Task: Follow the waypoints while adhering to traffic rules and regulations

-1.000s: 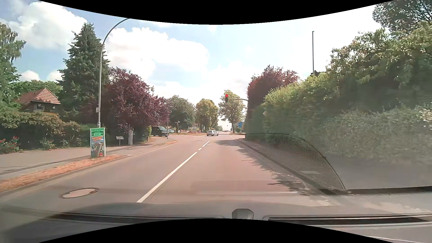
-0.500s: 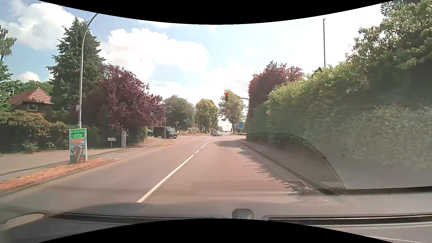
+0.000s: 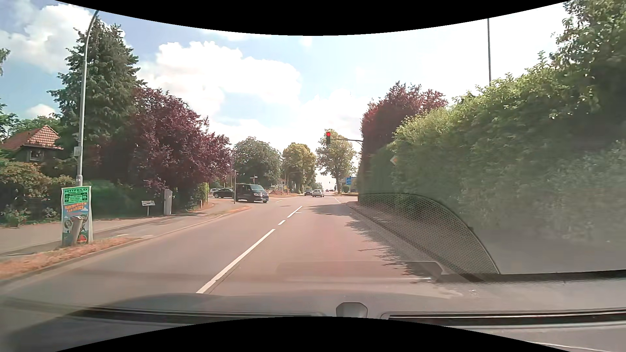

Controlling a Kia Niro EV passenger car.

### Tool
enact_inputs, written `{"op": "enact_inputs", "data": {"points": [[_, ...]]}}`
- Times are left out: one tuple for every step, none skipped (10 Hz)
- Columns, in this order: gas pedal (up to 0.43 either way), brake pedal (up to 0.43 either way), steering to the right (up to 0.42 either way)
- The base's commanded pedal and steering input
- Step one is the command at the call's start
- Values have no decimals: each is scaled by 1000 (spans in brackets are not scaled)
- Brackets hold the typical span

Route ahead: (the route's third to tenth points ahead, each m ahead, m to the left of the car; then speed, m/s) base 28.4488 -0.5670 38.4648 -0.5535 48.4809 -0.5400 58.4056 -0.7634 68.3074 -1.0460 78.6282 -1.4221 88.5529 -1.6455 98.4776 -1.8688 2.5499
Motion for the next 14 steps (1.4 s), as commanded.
{"op": "enact_inputs", "data": {"points": [[8, 0, 11], [8, 0, 11], [8, 0, 9], [8, 0, 6], [8, 0, 3], [8, 0, -1], [8, 0, -6], [8, 0, -9], [8, 0, -12], [8, 0, -15], [8, 0, -15], [8, 0, -14], [0, 0, -11], [0, 0, -10]]}}
